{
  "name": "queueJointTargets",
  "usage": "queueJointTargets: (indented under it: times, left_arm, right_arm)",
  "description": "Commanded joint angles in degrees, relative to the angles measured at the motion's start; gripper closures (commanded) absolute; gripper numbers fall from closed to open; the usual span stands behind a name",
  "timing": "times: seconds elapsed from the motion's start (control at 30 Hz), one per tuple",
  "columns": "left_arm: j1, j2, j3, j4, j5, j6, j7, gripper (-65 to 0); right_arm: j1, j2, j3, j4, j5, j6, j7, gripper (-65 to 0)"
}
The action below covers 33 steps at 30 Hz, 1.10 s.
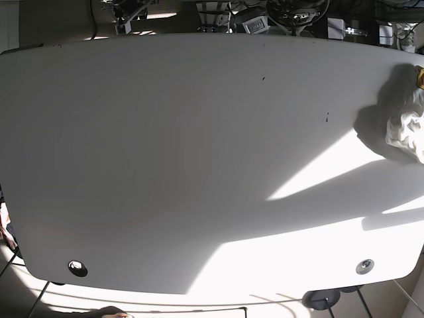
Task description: Fold the T-shirt properly
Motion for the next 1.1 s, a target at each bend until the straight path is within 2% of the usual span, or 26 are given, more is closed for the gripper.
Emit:
queueJointTargets:
  times: [0.03,1.1]
  left_arm:
    - [0.48,-0.22,0.06,0.15,-0.09,0.23,-0.56,-35.9]
    - [1.17,-0.24,0.41,-0.07,-0.14,0.34,-1.79,-35.6]
  right_arm:
    - [-0.26,0.42,0.08,0.39,0.27,0.11,0.96,-16.3]
    - [1.30,-0.03,-0.11,0.33,-0.57,-0.48,0.64,-15.8]
